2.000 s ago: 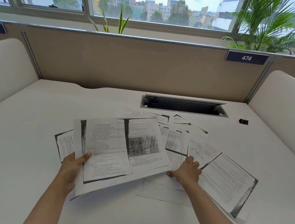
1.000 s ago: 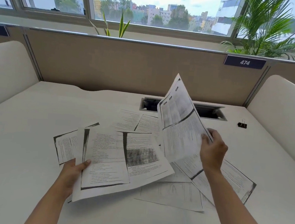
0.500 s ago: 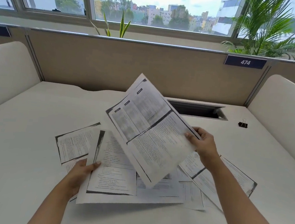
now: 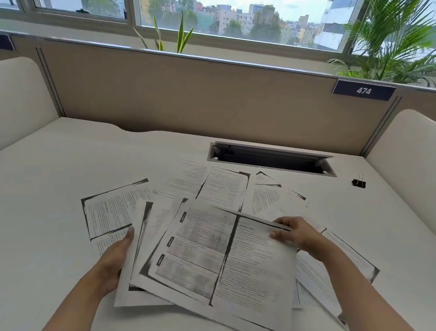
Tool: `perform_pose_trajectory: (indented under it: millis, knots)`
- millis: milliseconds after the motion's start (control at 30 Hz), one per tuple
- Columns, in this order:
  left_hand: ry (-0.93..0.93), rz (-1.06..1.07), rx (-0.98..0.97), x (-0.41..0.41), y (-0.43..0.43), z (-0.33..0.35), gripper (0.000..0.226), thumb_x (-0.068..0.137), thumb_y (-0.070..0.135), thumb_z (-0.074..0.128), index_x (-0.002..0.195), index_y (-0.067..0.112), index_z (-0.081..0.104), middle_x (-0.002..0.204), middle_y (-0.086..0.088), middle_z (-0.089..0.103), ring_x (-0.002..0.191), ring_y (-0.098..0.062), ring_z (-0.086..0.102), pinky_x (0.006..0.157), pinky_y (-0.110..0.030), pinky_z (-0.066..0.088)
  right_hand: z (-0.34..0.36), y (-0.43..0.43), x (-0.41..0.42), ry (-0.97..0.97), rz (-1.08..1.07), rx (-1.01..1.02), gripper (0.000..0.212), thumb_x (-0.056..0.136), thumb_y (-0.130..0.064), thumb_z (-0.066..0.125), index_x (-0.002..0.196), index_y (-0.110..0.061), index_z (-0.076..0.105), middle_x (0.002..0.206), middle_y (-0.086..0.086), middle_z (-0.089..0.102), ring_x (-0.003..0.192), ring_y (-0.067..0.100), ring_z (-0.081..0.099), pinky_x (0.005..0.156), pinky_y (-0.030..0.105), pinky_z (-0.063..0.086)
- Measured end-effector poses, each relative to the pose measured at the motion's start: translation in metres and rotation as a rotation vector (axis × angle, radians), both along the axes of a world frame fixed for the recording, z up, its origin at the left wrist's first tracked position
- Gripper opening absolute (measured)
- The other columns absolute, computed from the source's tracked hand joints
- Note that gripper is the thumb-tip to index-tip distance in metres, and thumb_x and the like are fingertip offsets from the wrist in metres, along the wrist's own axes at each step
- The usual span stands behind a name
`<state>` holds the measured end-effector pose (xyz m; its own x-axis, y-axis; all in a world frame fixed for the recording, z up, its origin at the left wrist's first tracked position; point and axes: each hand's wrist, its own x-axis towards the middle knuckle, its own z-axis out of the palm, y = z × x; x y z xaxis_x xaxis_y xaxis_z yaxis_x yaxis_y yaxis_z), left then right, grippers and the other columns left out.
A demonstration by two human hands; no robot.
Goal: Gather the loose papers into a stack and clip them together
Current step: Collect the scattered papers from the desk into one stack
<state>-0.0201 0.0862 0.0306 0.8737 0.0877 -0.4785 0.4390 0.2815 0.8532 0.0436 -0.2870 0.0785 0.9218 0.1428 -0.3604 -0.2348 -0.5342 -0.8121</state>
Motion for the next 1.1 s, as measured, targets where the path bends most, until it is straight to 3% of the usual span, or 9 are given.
perform_pose_trajectory:
  millis: [67, 167, 367, 567, 833, 967, 1000, 1067, 1100]
  knots:
    - [0.005, -0.055, 0.031, 0.000, -0.001, 0.000, 0.042, 0.093, 0.039, 0.042, 0.096, 0.005, 0.067, 0.080, -0.018, 0.074, 0.063, -0.030, 0.071, 0.053, -0.037, 0.058, 0.004, 0.007, 0.004, -0.036, 0.012, -0.050, 0.010, 0.083, -0.014, 0.067, 0.093, -0.016, 0.066, 0.093, 0.001, 0.068, 0.087, 0.019, 0.064, 0.069, 0.020, 0.053]
    - [-0.015, -0.123, 0.098, -0.001, -0.004, 0.002, 0.030, 0.089, 0.027, 0.055, 0.103, 0.003, 0.066, 0.089, -0.018, 0.074, 0.071, -0.031, 0.072, 0.058, -0.036, 0.058, 0.006, 0.019, 0.010, -0.086, 0.014, -0.115, 0.015, 0.083, -0.017, 0.067, 0.098, -0.016, 0.067, 0.099, 0.002, 0.068, 0.094, 0.020, 0.062, 0.083, 0.029, 0.049]
    - [-0.030, -0.168, 0.174, -0.002, -0.009, 0.002, 0.024, 0.080, 0.004, 0.065, 0.103, 0.002, 0.065, 0.090, -0.016, 0.074, 0.079, -0.029, 0.072, 0.061, -0.032, 0.059, 0.012, 0.043, 0.017, -0.163, 0.035, -0.129, 0.022, 0.082, -0.013, 0.066, 0.104, -0.017, 0.064, 0.097, -0.002, 0.062, 0.092, 0.018, 0.059, 0.078, 0.026, 0.044]
    - [-0.048, -0.161, 0.194, -0.001, -0.009, -0.001, 0.024, 0.082, 0.002, 0.062, 0.106, 0.002, 0.063, 0.093, -0.016, 0.074, 0.083, -0.031, 0.071, 0.063, -0.033, 0.059, 0.006, 0.051, 0.017, -0.323, -0.129, -0.021, 0.033, 0.083, -0.015, 0.066, 0.114, -0.020, 0.059, 0.104, 0.000, 0.061, 0.088, 0.013, 0.058, 0.066, 0.018, 0.045]
    - [-0.137, -0.100, 0.102, 0.001, -0.007, 0.006, 0.021, 0.088, 0.007, 0.056, 0.107, 0.006, 0.064, 0.094, -0.015, 0.074, 0.082, -0.029, 0.072, 0.063, -0.036, 0.060, -0.026, 0.034, 0.003, -0.172, -0.320, 0.118, 0.061, 0.082, -0.025, 0.068, 0.135, -0.014, 0.039, 0.129, 0.005, 0.053, 0.115, 0.025, 0.053, 0.097, 0.040, 0.045]
    - [-0.187, -0.096, 0.013, 0.001, -0.011, 0.013, 0.020, 0.085, 0.013, 0.058, 0.103, 0.009, 0.065, 0.090, -0.013, 0.075, 0.076, -0.027, 0.073, 0.060, -0.039, 0.060, -0.032, 0.030, -0.009, -0.018, -0.263, 0.333, 0.082, 0.062, -0.049, 0.078, 0.129, -0.016, 0.042, 0.121, 0.005, 0.060, 0.108, 0.024, 0.061, 0.093, 0.041, 0.050]
    - [-0.204, -0.111, -0.001, 0.000, -0.012, 0.016, 0.025, 0.078, 0.020, 0.066, 0.102, 0.009, 0.066, 0.088, -0.013, 0.075, 0.075, -0.027, 0.073, 0.058, -0.039, 0.060, -0.032, 0.030, -0.011, 0.019, -0.220, 0.393, 0.076, 0.063, -0.048, 0.078, 0.126, -0.016, 0.047, 0.117, 0.004, 0.065, 0.104, 0.023, 0.064, 0.089, 0.040, 0.053]
    - [-0.231, -0.152, -0.007, 0.000, -0.014, 0.020, 0.064, 0.046, 0.040, 0.088, 0.099, 0.011, 0.067, 0.088, -0.013, 0.075, 0.076, -0.028, 0.073, 0.057, -0.039, 0.060, -0.032, 0.029, -0.016, 0.033, -0.162, 0.504, 0.062, 0.065, -0.037, 0.078, 0.119, -0.015, 0.056, 0.107, 0.002, 0.072, 0.095, 0.021, 0.070, 0.077, 0.036, 0.058]
    - [-0.240, -0.162, -0.004, 0.001, -0.014, 0.021, 0.080, 0.029, 0.045, 0.091, 0.098, 0.012, 0.068, 0.089, -0.012, 0.075, 0.077, -0.028, 0.072, 0.057, -0.038, 0.059, -0.033, 0.028, -0.017, 0.021, -0.167, 0.554, 0.067, 0.058, -0.036, 0.083, 0.115, -0.012, 0.059, 0.103, 0.003, 0.074, 0.092, 0.021, 0.071, 0.072, 0.033, 0.058]
